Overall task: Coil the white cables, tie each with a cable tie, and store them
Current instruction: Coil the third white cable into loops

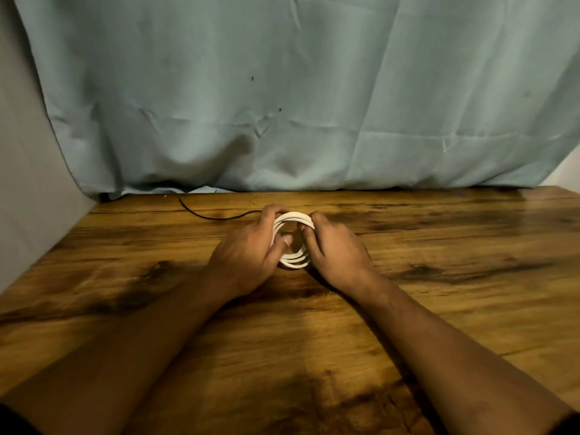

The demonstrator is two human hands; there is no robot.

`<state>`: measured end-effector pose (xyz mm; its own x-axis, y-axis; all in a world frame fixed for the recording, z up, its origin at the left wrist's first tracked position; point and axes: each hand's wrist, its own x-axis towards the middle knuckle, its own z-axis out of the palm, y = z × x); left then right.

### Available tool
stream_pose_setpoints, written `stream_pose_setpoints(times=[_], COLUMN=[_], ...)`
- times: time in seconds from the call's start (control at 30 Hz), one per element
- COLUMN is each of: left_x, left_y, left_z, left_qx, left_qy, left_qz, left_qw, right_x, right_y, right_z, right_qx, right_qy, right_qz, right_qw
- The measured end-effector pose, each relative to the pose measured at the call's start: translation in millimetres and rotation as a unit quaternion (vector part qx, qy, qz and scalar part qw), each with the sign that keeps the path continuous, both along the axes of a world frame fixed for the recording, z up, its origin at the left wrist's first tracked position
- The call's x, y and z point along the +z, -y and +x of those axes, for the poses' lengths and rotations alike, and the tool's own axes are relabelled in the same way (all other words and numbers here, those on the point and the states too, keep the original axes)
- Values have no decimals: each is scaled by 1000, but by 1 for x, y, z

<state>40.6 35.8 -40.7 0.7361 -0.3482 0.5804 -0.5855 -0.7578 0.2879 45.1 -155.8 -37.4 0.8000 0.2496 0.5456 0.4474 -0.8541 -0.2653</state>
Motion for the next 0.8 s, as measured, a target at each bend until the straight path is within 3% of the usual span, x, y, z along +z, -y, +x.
stream_pose_setpoints(times=[0.17,0.27,0.4,0.53,0.63,0.8], left_x=[5,9,11,12,12,2], left_y=[1,-3,-4,-9,-14,-11], left_z=[5,10,10,10,9,11], left_qx=[81,86,39,28,9,-58], left_qy=[17,11,5,10,22,-43], left_qz=[110,152,141,137,85,11], left_qw=[990,985,989,990,996,997], right_x=[0,5,11,14,15,6], right_y=[3,6,10,3,-1,-4], right_z=[2,1,2,-3,-5,-2], right_qx=[22,42,15,16,0,-9], right_qy=[-30,-44,7,43,99,49], right_qz=[15,-26,-135,-167,-176,-177], right_qw=[999,998,991,985,979,983])
